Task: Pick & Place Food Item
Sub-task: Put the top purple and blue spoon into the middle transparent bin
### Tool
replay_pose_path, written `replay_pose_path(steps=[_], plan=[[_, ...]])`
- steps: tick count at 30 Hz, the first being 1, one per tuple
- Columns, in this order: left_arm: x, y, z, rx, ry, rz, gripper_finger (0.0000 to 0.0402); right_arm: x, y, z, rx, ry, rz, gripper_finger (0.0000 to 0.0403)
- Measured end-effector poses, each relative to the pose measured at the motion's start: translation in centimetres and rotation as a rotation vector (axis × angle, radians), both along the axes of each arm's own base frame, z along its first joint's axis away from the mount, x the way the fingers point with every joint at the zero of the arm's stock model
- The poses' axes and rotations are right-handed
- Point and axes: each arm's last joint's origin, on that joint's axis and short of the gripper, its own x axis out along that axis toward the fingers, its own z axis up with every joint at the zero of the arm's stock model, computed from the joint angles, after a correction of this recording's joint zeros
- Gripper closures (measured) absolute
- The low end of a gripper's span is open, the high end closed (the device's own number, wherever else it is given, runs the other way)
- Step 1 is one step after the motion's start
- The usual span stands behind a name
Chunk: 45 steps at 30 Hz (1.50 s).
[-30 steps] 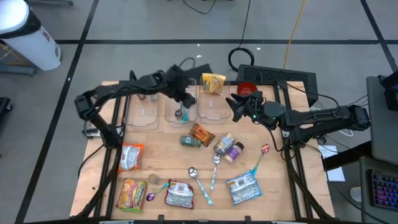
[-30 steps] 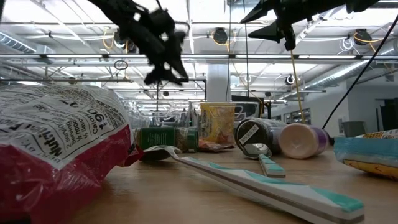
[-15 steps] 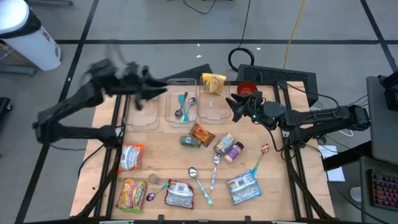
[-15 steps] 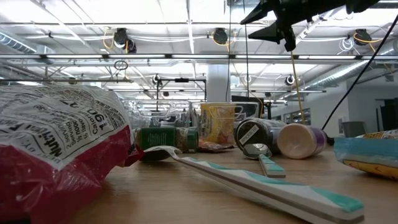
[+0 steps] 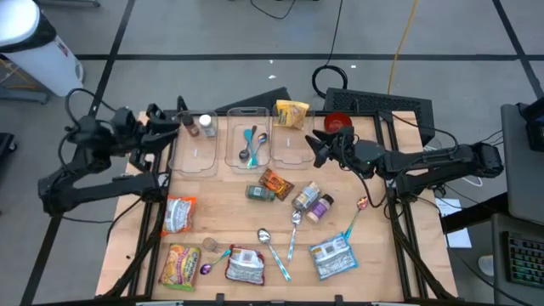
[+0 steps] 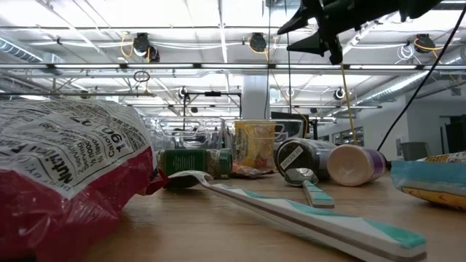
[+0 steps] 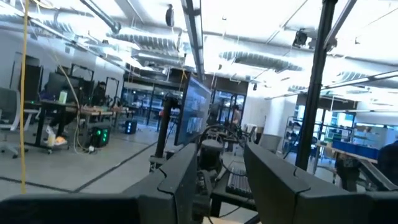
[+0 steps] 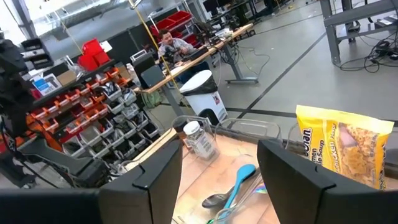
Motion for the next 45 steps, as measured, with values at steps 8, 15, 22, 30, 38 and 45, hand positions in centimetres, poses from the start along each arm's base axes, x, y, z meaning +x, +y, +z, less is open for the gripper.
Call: replay_pose_path(steps=[8, 15, 22, 30, 38, 45], plan=[[-0.5, -0.2, 0.1, 0.024, -0.015, -0.002, 0.0261, 0.2, 0.0, -0.2, 0.000, 0.006, 0.001, 0.0202], [-0.5, -0.2, 0.1, 0.025, -0.015, -0.003, 0.0261, 0.2, 0.0, -0.2, -0.001, 0.008, 0.002, 0.0202], [-0.5, -0.2, 0.1, 0.025, -0.015, -0.003, 0.0261, 0.2, 0.0, -0.2, -0.001, 0.008, 0.005, 0.0202], [-0.5, -0.2, 0.1, 0.026, -0.015, -0.004, 0.0261, 0.6, 1.0, -0.2, -0.117, 0.074, 0.362, 0.0202], [-0.5, -0.2, 0.1, 0.026, -0.015, -0.003, 0.0261, 0.0, 1.8, -0.3, -0.159, 0.144, 0.519, 0.0202], [-0.5, -0.2, 0.1, 0.026, -0.015, -0.003, 0.0261, -2.9, 2.3, 0.0, -0.313, 0.437, 0.632, 0.0202]])
